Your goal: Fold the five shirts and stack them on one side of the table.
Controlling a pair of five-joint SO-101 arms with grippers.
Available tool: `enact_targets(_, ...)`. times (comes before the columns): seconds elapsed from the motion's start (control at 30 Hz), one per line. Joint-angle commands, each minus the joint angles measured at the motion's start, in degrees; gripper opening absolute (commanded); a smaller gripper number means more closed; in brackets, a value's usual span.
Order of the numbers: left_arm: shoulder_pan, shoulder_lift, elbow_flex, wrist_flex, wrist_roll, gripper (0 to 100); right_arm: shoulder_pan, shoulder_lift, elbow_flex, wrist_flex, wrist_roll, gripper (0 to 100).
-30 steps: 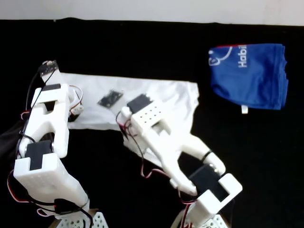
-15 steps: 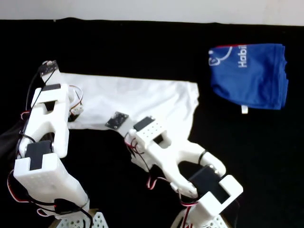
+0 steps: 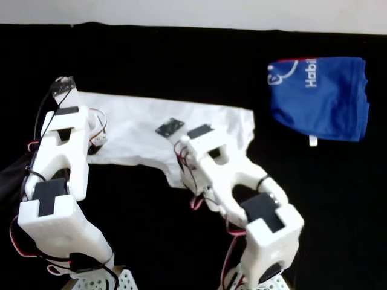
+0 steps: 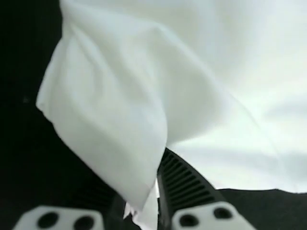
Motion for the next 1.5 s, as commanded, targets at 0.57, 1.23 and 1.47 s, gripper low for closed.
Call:
enact_targets(0.57, -0.48, -0.48, -0.04, -1.93, 0.09, 1, 13.32, 16.31, -45.41, 7.69, 7.91, 0.9)
enact_targets(1.23, -0.48, -0.48, -0.04, -1.93, 0.09, 1, 14.55, 32.57, -84.97, 19.03, -2.29, 16.6)
enact_targets(1.47, -0.48, -0.48, -0.04, -1.93, 0.09, 1, 13.67, 33.71, -85.76, 28.09, -2.2, 15.6)
